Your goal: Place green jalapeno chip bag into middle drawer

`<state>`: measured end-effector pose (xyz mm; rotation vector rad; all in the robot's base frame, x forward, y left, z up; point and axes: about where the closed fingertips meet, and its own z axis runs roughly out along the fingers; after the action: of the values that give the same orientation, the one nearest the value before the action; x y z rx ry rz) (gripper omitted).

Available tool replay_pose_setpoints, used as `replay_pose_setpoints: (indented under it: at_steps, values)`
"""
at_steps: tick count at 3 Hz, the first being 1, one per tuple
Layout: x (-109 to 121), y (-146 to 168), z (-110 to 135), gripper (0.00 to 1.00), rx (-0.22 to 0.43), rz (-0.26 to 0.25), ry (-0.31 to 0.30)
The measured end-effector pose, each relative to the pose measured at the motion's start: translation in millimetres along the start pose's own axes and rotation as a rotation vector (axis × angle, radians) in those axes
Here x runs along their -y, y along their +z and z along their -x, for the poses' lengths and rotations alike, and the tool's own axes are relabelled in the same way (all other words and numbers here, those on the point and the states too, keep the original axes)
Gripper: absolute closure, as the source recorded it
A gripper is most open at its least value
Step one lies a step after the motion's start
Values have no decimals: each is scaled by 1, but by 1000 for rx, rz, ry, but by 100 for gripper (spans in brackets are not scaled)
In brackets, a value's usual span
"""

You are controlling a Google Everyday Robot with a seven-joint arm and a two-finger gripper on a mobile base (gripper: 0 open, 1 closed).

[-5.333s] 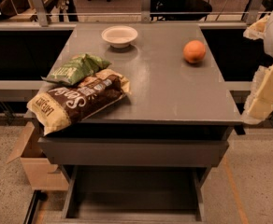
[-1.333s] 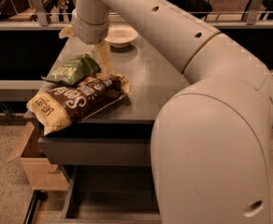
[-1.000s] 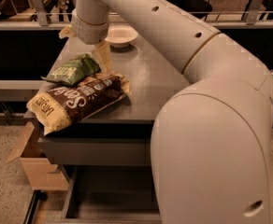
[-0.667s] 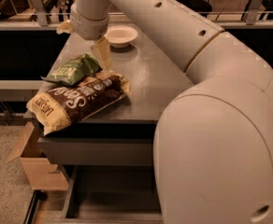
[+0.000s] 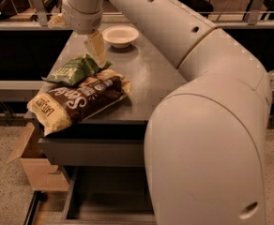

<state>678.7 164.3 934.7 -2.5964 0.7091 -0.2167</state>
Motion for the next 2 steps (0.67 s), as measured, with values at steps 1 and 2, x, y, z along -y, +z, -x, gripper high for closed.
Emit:
replay_pose_setpoints:
  at_steps: [1,2]
  values:
    - [12,12,2,0,3,-9,-24]
    - [22,28,3,0,11,-3,-38]
